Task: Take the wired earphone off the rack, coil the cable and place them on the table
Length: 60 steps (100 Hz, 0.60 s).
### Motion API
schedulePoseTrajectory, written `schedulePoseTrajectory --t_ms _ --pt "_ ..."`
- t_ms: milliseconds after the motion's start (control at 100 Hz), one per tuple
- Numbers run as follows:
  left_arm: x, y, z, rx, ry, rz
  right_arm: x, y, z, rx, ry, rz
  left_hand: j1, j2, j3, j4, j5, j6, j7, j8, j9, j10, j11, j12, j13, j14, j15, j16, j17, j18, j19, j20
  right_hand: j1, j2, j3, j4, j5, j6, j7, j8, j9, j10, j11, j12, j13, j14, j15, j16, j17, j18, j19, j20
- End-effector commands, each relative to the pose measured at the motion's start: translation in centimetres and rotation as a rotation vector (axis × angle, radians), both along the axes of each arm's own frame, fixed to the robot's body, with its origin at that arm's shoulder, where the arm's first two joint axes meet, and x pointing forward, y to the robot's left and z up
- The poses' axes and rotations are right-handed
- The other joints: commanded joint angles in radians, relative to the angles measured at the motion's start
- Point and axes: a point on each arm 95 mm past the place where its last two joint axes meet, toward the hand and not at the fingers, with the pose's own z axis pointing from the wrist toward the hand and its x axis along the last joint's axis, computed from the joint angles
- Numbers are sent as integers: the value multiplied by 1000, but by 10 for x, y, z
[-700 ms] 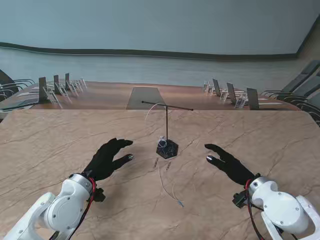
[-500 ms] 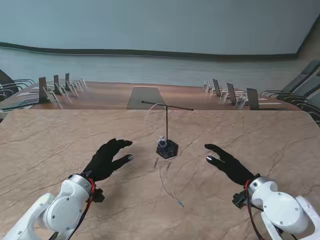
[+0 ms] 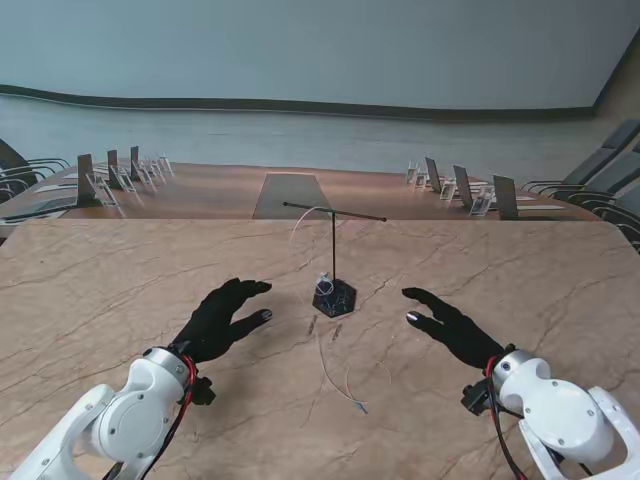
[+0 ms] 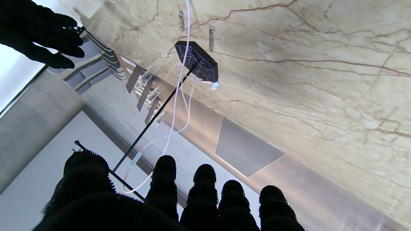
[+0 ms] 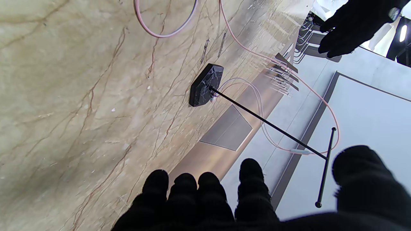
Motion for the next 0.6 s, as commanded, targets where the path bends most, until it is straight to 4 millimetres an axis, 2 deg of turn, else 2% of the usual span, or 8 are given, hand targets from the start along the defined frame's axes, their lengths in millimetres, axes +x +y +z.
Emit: schedulePoseTrajectory --t_ms 0,300,370,450,560,590 --pt "3 -5 3 -13 6 -7 4 0 1 -6 -1 6 -4 28 -7 18 5 -4 -16 3 15 8 0 3 -25 -1 -3 13 -7 -19 0 18 -24 46 -8 -40 6 -20 -2 11 -26 -11 -19 -8 -32 -27 -11 -14 5 -40 -24 -8" --pt "25 -22 5 -25 5 -21 10 -5 -1 0 14 5 -5 2 -9 20 -10 8 -19 2 41 23 13 14 -25 12 8 30 -8 -6 11 33 -20 45 -11 -40 8 -18 5 14 -25 -8 -19 -8 -32 -23 -11 -12 3 -37 -21 -6" --pt "31 -25 5 -26 2 -22 11 -6 -1 -1 15 7 -13 -21 -3 25 -17 19 -11 8 62 40 30 49 -19 34 28 66 -15 9 34 69 -20 46 -12 -40 8 -16 8 15 -25 -8 -19 -8 -32 -21 -11 -11 3 -36 -21 -5" --pt "37 -29 5 -23 -2 -25 12 -6 -1 0 17 9 -23 -42 1 27 -30 42 -2 14 88 59 46 97 13 68 62 110 -31 31 76 155 -19 46 -13 -40 8 -16 13 16 -25 -7 -19 -7 -32 -21 -10 -11 2 -36 -20 -4" --pt "45 -34 4 -25 1 -32 13 -6 0 2 18 9 -28 -51 1 27 -40 65 9 22 90 64 59 126 27 75 74 124 -33 35 85 188 -18 47 -13 -39 7 -14 17 16 -25 -8 -19 -6 -32 -21 -11 -10 2 -36 -19 -3" --pt "47 -35 4 -26 2 -33 13 -6 0 2 19 8 -27 -58 2 27 -44 76 22 32 95 68 67 150 31 83 81 135 -38 38 96 217 -18 46 -14 -40 8 -14 18 16 -25 -7 -19 -6 -32 -20 -11 -10 2 -35 -19 -3"
